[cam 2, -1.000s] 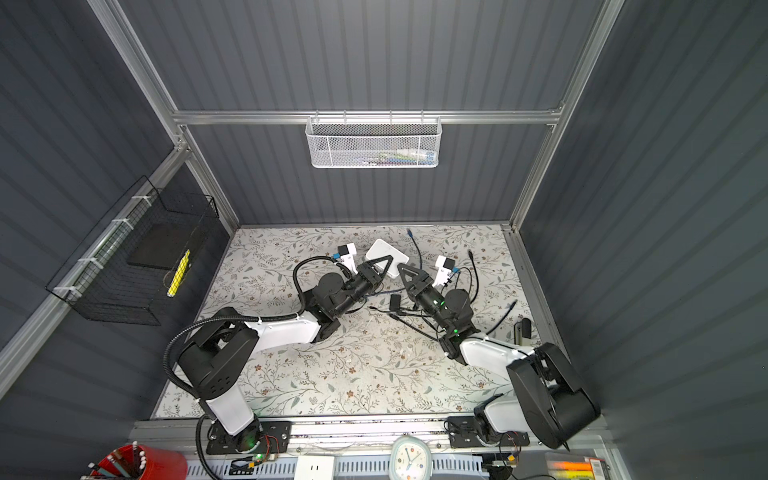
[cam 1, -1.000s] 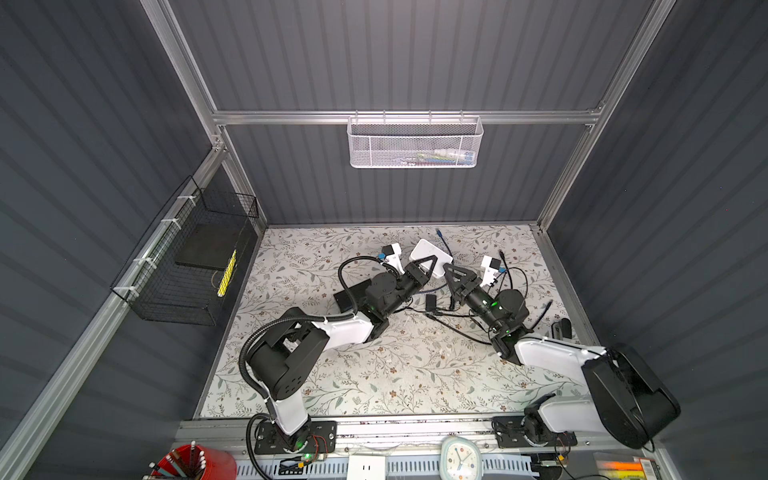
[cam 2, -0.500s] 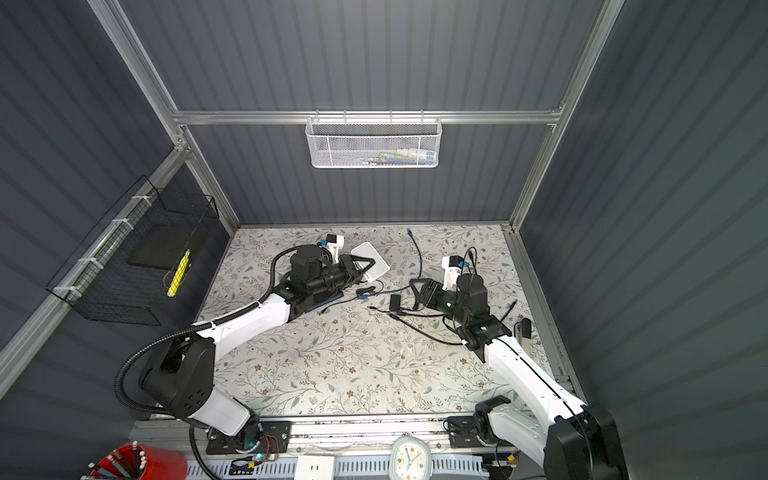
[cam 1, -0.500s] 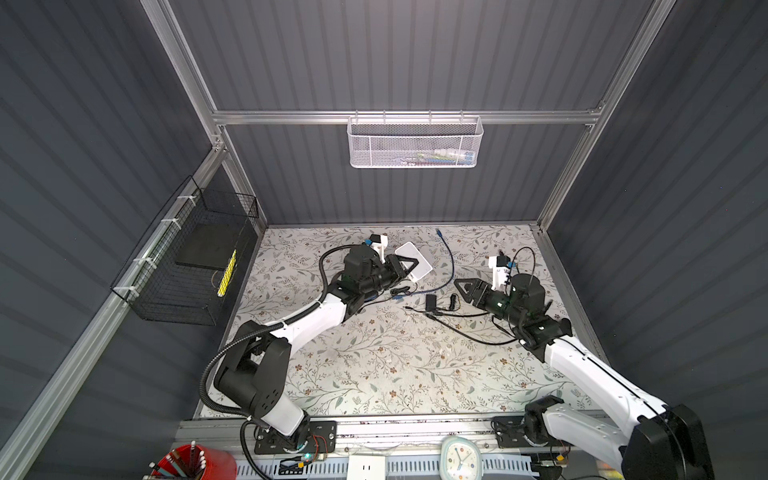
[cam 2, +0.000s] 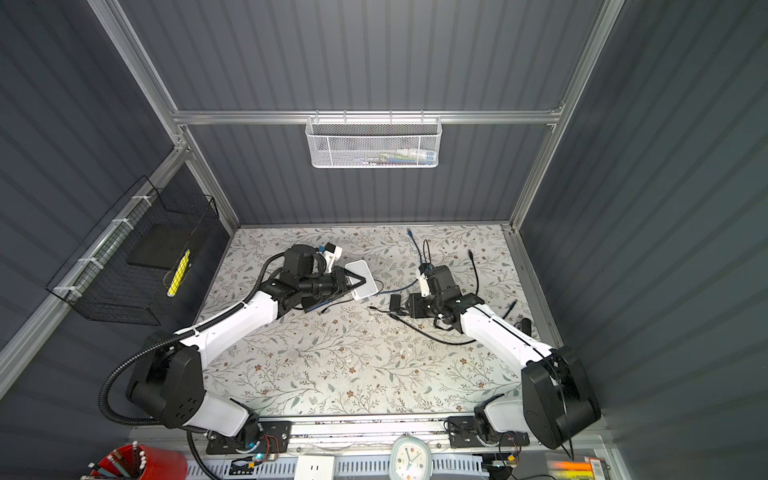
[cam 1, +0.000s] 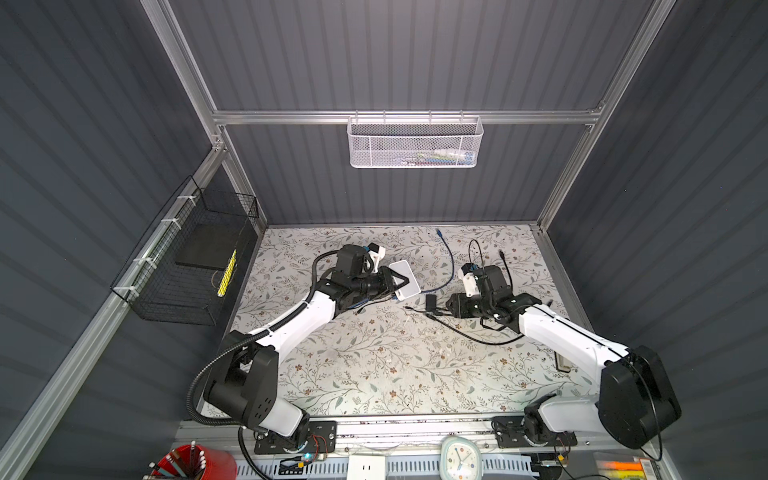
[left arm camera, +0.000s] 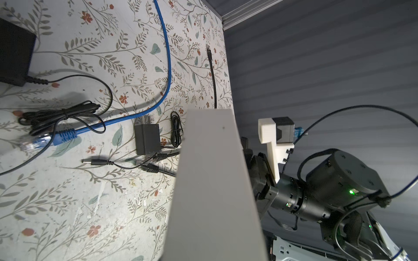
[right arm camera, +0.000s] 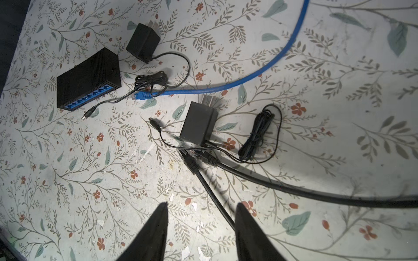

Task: Insert the plug into the switch port
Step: 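Lower the white box with the left gripper while the right gripper reaches for a plug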

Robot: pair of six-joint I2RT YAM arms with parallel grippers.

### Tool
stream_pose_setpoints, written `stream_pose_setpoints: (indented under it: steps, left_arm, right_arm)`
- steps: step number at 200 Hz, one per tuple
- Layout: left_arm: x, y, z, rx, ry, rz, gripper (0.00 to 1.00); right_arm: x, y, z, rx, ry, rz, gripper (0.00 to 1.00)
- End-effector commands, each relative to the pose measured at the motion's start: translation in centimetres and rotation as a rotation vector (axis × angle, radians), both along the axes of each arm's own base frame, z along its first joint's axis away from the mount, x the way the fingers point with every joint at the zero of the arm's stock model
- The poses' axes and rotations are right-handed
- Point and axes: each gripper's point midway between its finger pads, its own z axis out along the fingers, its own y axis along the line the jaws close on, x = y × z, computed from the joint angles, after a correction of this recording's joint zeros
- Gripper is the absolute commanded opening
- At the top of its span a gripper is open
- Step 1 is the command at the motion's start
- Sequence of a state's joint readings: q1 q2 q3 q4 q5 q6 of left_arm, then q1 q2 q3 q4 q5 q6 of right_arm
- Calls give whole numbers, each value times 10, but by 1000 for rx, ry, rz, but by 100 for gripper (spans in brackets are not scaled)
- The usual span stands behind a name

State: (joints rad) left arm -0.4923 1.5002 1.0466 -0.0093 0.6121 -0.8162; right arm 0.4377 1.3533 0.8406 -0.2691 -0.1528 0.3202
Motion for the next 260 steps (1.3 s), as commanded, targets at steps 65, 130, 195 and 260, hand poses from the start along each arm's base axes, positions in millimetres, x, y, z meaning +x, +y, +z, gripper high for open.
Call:
stream_pose_setpoints:
  steps: [65, 130, 195, 260]
  left_arm:
    - [-15, 14, 12, -5, -70, -75, 0]
    - [-24, 40, 14, 23, -68, -16, 0]
    - [-35, 95, 9, 40, -36, 127, 0]
    - [-47, 111, 16, 38, -48, 164, 0]
  right_arm:
    - [11, 9, -28, -96, 47, 40, 40]
    - [9, 59, -38, -104, 47, 225, 38]
    - [15, 104, -43, -171, 63, 432, 36]
    - [8, 107, -70, -280, 127, 496, 36]
